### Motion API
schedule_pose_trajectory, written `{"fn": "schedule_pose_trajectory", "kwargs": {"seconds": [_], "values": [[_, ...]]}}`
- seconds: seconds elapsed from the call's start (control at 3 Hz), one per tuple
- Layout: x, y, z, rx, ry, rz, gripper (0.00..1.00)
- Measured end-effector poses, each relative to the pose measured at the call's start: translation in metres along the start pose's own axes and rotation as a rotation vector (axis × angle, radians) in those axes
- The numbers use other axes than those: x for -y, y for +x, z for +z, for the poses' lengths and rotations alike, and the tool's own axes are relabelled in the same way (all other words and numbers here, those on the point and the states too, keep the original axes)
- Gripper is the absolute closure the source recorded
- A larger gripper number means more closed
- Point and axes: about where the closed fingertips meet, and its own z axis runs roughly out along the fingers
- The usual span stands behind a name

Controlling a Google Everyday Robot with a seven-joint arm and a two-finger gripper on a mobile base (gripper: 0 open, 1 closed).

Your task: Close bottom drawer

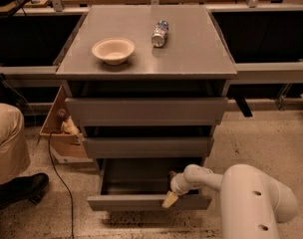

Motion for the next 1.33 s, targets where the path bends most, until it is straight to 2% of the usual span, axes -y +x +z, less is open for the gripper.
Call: {"fn": "schedule_pose_trajectory", "kwargs": {"seconds": [0.33, 0.67, 1.33], "values": [[0.028, -0.015, 0.006, -0.004, 0.028, -0.043, 0.00], [0.040, -0.021, 0.007, -0.007, 0.042, -0.066, 0.00], [0.035, -0.022, 0.000, 0.001, 0.027, -0.094, 0.00]]}}
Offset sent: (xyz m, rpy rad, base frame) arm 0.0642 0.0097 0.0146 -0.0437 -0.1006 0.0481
